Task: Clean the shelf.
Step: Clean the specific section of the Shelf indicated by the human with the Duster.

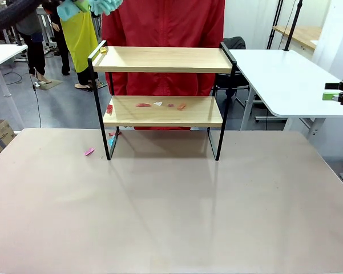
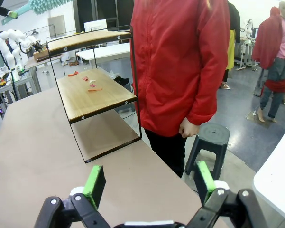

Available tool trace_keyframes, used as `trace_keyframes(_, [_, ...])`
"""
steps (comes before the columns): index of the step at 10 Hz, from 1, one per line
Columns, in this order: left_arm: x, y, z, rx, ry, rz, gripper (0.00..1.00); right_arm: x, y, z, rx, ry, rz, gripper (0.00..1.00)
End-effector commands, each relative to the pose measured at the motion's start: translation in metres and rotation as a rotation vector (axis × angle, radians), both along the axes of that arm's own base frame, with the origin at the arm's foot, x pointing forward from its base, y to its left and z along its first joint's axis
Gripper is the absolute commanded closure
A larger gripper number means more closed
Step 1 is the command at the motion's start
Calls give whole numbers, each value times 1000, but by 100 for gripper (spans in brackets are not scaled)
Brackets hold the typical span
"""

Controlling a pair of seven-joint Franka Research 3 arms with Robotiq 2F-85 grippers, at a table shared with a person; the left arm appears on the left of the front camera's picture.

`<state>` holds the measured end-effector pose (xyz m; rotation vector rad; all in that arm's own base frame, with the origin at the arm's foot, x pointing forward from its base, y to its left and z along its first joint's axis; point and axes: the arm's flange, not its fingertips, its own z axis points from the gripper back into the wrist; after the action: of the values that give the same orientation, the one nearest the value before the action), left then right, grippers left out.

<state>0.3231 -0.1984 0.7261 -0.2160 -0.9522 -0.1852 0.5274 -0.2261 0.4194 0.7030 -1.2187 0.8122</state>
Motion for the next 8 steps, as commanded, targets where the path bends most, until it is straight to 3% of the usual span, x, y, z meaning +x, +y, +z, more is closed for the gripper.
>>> trace_keyframes(1, [-8, 27, -5, -5, -6, -234, 87, 1, 1, 2, -2, -3, 1, 0])
trace_keyframes(4, [-18, 58, -6, 76, 45, -526, 87, 1, 1, 2, -2, -3, 1, 0])
trace_keyframes(6, [-25, 72, 2, 142, 32, -743, 87, 1, 1, 2, -2, -3, 1, 0])
trace_keyframes(8, [-27, 73, 9, 308, 54, -847, 87, 1, 1, 2, -2, -3, 1, 0])
